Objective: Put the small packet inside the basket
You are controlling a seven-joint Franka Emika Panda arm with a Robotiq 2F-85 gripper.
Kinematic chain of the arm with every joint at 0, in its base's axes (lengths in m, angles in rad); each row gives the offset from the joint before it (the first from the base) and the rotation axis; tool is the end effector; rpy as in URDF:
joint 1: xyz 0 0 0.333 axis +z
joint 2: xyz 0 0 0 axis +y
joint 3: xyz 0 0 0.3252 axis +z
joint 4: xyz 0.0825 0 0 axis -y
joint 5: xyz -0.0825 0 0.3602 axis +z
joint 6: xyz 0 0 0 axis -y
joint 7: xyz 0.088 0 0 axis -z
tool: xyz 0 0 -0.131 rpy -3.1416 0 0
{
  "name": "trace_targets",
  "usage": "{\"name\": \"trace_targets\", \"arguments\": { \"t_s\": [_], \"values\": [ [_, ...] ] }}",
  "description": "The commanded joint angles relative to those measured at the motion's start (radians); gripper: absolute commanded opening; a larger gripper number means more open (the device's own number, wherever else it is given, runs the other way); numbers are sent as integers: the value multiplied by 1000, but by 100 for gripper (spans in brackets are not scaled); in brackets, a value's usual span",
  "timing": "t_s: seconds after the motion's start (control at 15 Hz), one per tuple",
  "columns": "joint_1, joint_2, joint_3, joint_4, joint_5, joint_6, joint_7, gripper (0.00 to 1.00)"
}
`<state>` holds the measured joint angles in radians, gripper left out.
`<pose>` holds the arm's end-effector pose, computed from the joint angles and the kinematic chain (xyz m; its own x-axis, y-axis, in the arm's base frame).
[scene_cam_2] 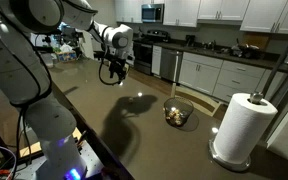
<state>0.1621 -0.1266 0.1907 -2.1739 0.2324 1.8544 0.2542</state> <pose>0.4244 0.1828 0.4295 0.9710 0.0226 -0.2381 -0.0076 -0.9921 -0.1252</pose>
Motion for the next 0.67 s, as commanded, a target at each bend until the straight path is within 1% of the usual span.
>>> {"name": "trace_targets", "arguments": {
  "t_s": [0.0, 0.2, 0.6],
  "values": [
    [2, 0, -2, 1, -1, -2, 0, 100],
    [-1, 22, -1, 22, -19, 4, 7, 100],
    [-2, 77, 1, 59, -124, 85, 20, 100]
  ]
}}
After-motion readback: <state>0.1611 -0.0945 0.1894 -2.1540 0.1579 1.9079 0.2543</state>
